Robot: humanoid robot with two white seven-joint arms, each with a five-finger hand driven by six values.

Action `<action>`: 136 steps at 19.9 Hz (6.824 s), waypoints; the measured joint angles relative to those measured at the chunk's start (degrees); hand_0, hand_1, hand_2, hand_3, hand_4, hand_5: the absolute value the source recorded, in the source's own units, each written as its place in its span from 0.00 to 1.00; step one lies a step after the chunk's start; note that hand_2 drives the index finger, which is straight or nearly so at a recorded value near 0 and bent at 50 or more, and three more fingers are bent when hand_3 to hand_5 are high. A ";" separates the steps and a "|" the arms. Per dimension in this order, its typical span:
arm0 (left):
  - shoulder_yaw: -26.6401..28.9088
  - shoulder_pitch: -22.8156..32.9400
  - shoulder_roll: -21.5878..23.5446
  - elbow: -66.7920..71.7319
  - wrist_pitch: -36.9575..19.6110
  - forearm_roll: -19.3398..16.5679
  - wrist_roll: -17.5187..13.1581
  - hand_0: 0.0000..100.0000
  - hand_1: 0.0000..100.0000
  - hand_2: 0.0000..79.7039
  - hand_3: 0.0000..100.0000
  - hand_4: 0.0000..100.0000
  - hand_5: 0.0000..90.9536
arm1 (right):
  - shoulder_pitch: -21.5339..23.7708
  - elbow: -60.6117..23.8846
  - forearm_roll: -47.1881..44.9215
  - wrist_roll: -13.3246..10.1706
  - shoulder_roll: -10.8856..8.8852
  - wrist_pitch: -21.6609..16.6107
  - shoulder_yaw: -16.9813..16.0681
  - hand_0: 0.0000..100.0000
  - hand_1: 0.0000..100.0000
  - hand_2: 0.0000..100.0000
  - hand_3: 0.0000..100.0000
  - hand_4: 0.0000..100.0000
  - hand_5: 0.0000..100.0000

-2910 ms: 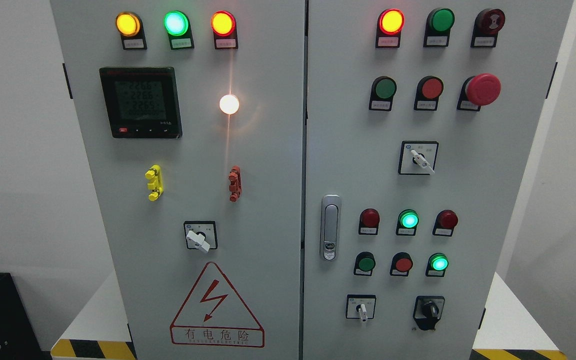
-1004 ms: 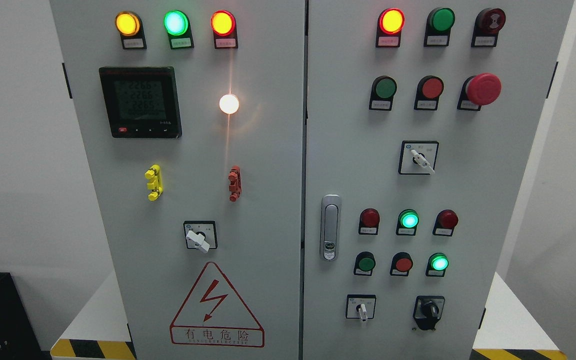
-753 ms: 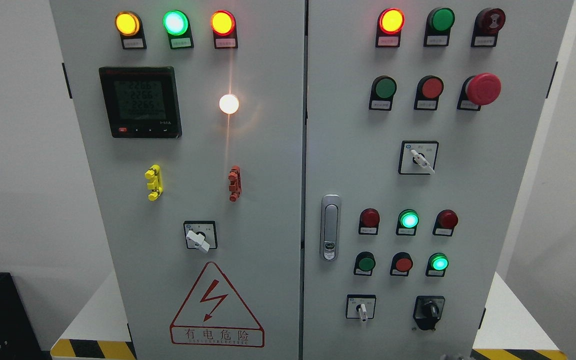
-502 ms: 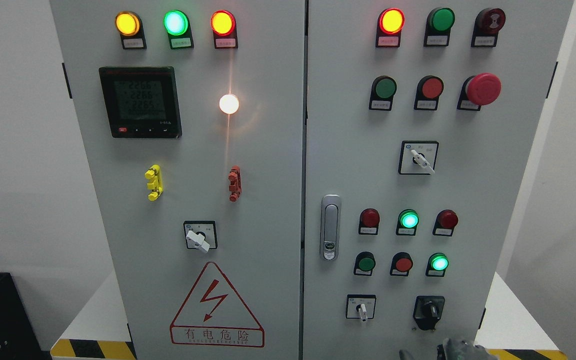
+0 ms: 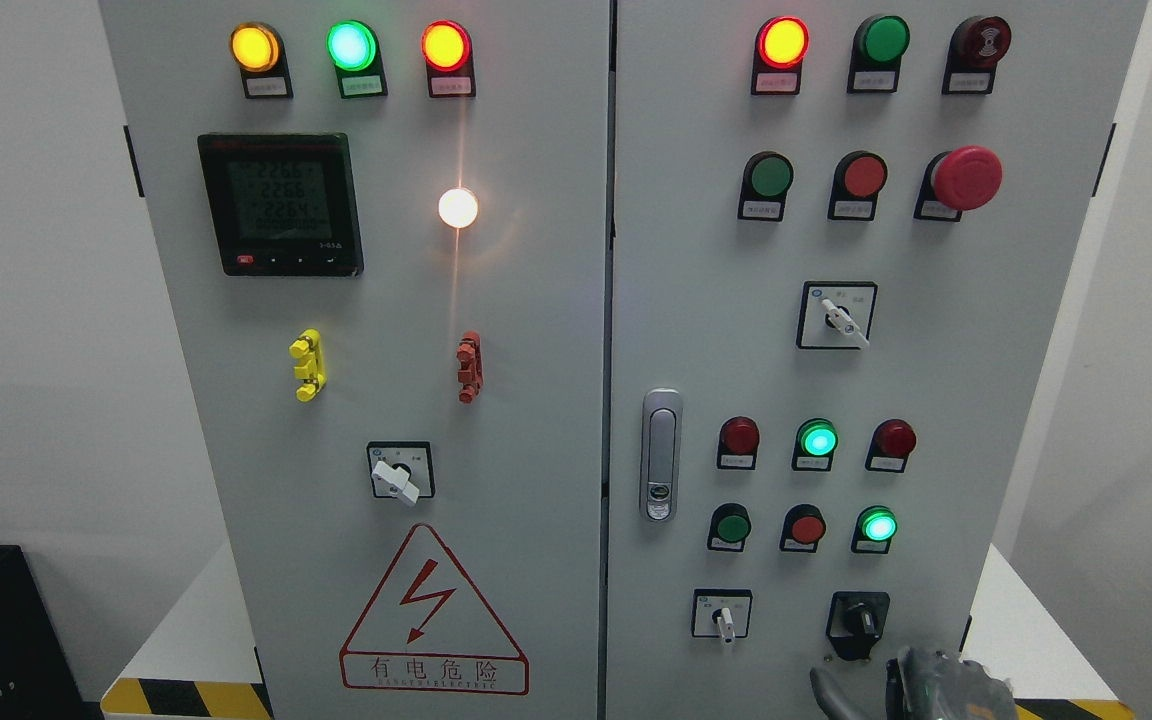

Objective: Flip black knob to close circuit

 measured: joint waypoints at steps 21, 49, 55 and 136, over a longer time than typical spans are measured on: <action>0.00 0.00 -0.01 0.00 0.00 -0.01 0.00 0.12 0.56 0.00 0.00 0.00 0.00 | -3.21 3.10 2.91 -1.77 -0.11 0.02 -1.87 0.00 0.00 0.92 1.00 0.92 0.93; 0.00 0.00 -0.01 0.00 0.00 -0.01 0.00 0.12 0.56 0.00 0.00 0.00 0.00 | -3.31 3.86 3.16 -2.26 -0.24 -0.14 -2.58 0.00 0.00 0.91 1.00 0.91 0.93; 0.00 0.00 -0.01 0.00 0.00 -0.01 0.00 0.12 0.56 0.00 0.00 0.00 0.00 | -3.38 3.85 3.07 -2.29 -0.28 -0.39 -2.80 0.00 0.00 0.90 1.00 0.91 0.93; 0.00 0.00 -0.02 0.00 0.00 0.00 0.00 0.12 0.56 0.00 0.00 0.00 0.00 | 5.85 -3.66 -7.62 -7.28 0.21 -3.01 0.39 0.00 0.00 0.77 0.97 0.85 0.83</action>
